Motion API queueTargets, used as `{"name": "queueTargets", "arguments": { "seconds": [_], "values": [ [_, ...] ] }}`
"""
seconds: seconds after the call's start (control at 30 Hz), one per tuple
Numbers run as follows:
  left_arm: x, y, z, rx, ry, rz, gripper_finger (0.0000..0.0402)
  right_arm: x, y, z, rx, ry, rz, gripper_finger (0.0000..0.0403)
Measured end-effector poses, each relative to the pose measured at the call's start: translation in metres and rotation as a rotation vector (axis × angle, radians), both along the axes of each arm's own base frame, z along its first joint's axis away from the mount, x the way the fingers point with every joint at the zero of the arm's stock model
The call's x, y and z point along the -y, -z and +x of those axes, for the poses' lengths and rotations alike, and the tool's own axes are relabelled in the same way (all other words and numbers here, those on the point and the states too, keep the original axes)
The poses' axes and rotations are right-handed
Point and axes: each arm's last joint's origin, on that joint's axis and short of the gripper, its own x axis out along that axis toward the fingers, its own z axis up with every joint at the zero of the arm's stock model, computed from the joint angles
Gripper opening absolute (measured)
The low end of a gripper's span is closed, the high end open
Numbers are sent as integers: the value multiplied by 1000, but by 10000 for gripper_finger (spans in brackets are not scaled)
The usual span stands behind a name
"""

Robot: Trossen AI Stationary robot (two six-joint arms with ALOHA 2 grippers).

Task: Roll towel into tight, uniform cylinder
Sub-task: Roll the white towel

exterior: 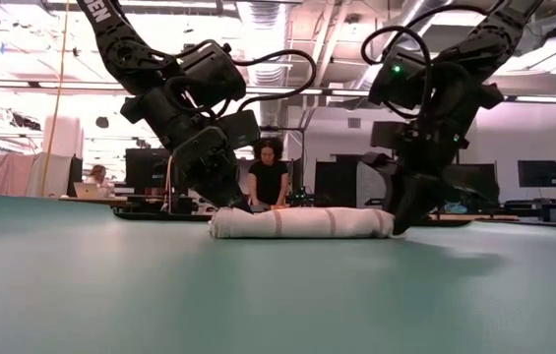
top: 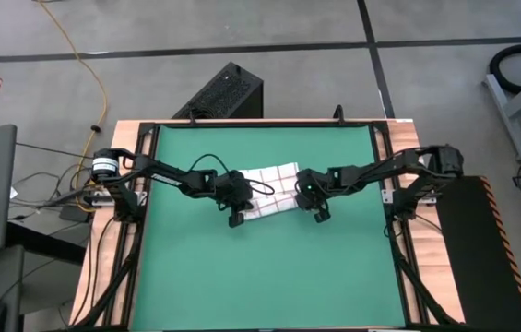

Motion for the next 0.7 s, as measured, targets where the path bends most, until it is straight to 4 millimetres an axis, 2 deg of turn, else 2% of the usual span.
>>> {"name": "queueTargets", "arguments": {
  "seconds": [0.1,0.3,0.5,0.7],
  "values": [
    [0,0,0,1,4,-7,0,-1,-1,-1,-2,40,18,49],
    [1,0,0,7,-3,-83,0,-5,-10,-8,-12,36,85,49],
    [3,0,1,8,-18,-173,0,3,-26,-17,49,135,320,46],
    [6,3,3,12,8,-312,0,17,-27,-24,32,306,649,46]
  ]
}}
